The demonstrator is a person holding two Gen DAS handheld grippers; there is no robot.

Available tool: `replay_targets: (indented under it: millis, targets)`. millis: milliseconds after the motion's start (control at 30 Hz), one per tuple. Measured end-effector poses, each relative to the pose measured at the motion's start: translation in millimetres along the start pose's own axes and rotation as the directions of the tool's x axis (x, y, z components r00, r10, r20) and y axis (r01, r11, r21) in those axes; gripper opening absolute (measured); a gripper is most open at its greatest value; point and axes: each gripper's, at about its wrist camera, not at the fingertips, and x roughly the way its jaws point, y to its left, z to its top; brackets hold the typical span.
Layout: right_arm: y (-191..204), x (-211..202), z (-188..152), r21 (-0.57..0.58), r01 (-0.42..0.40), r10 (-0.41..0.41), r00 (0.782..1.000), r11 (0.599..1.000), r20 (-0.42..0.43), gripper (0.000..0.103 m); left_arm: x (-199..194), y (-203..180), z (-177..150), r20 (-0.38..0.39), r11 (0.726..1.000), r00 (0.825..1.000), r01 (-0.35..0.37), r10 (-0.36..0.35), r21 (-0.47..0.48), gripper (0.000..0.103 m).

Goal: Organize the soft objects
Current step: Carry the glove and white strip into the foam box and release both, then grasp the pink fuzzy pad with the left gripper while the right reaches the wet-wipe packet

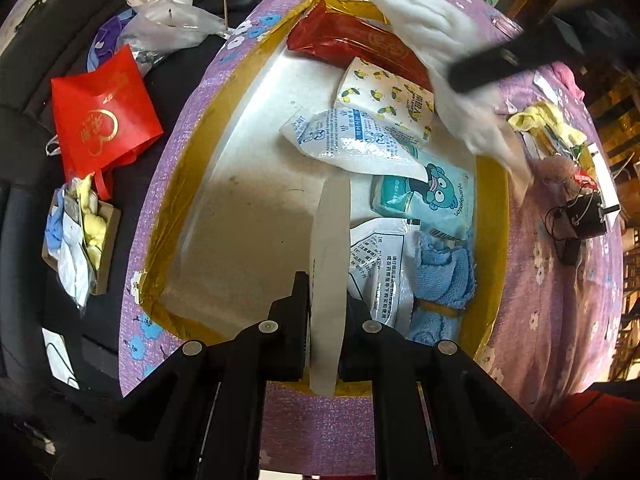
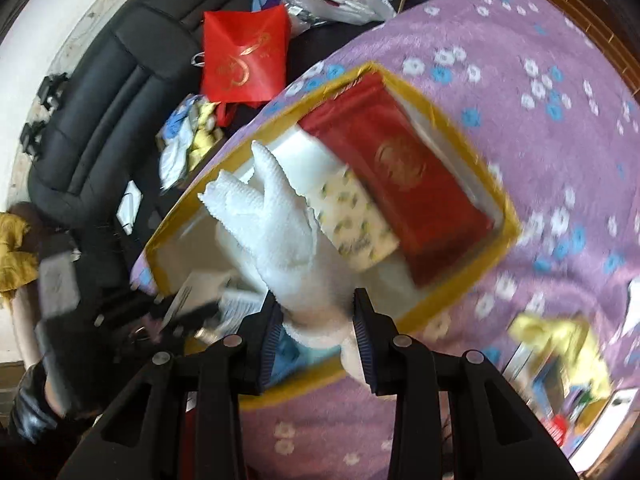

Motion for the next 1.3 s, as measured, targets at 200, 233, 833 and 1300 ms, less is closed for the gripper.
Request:
replay_targets:
  millis: [200, 233, 833, 1300]
  targets:
    - [-13.2, 12.5, 28.6, 0.021, 0.063, -0.063, 0.998, 0.998, 0.008, 0.034, 0.5, 2.5, 0.4, -0.001, 1.000, 1.000, 0.016, -0.016, -0.015, 0.010]
    - [-13.4, 14.5, 33.1, 0.020, 0.074, -0.074, 0.997, 0.997, 0.011, 0.034, 0.2, 3.1, 0.7, -0.001, 1.000, 1.000, 0.020, -0.020, -0.018, 0.010]
    - [-7.0, 5.7, 31.8, -0.004, 0.075, -0.074, 0.993, 0.997, 0.095, 0.065, -1.7, 6.6, 2.4, -0.006, 0.998, 1.000, 0.005, -0.005, -0.059, 0.044]
    - [-21.5, -29.9, -60.1, 0.059, 0.008, -0.017, 0.988, 0.998, 0.155, 0.077, -29.3, -8.1, -5.7, 0.004, 0.993, 0.995, -0.095, 0.096, -0.069, 0.044]
